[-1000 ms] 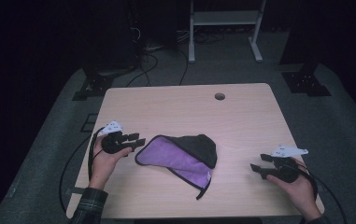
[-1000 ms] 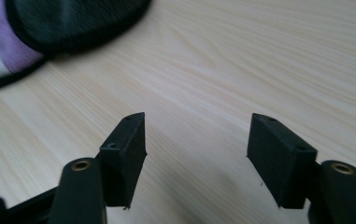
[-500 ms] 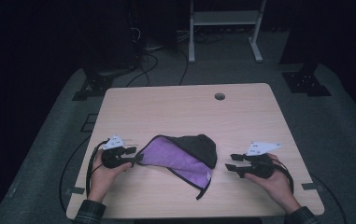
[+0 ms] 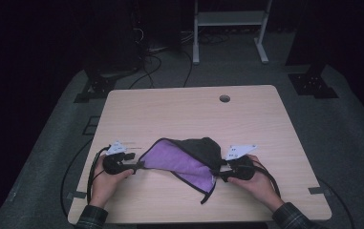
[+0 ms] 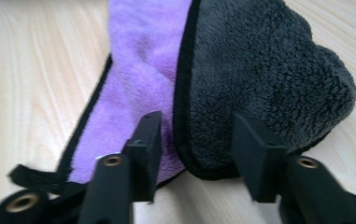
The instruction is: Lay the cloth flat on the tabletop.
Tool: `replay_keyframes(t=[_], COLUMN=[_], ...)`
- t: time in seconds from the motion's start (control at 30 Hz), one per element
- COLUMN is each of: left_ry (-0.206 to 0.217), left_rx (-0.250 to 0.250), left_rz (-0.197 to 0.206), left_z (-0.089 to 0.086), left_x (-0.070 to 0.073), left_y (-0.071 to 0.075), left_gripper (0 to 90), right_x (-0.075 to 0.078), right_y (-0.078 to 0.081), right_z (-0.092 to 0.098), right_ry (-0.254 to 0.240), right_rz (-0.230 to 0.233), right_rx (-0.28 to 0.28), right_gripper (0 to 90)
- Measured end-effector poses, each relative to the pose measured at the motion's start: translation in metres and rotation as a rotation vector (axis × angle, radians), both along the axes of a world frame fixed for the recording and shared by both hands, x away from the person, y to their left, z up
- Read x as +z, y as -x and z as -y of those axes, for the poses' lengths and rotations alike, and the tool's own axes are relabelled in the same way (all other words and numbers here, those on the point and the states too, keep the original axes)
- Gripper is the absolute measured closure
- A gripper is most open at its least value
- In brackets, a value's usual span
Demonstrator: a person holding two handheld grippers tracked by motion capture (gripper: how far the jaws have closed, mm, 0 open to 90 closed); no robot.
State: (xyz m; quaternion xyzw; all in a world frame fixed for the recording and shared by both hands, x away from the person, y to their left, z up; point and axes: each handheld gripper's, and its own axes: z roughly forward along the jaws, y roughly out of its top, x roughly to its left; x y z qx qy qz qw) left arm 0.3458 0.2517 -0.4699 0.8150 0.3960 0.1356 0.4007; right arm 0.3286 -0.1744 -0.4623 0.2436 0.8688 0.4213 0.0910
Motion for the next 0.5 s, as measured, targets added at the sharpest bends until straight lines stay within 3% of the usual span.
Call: replay_keyframes(t=[0.23, 0.5], left_ry=[-0.045, -0.028], left_rx=[-0.013, -0.012], left_rz=[-0.019, -0.015], left_z=[0.003, 0.002], left_x=[-0.005, -0.006], left_y=[-0.001, -0.001], left_gripper=[37.0, 35.5], right_x=[0.001, 0.028], right_y=[-0.003, -0.014], right_z=[0.001, 0.009], right_ry=[0.016, -0.032], right_rz=[-0.006, 0.046], right_rx=[-0.027, -0.079], right_gripper=[82.5, 87.6])
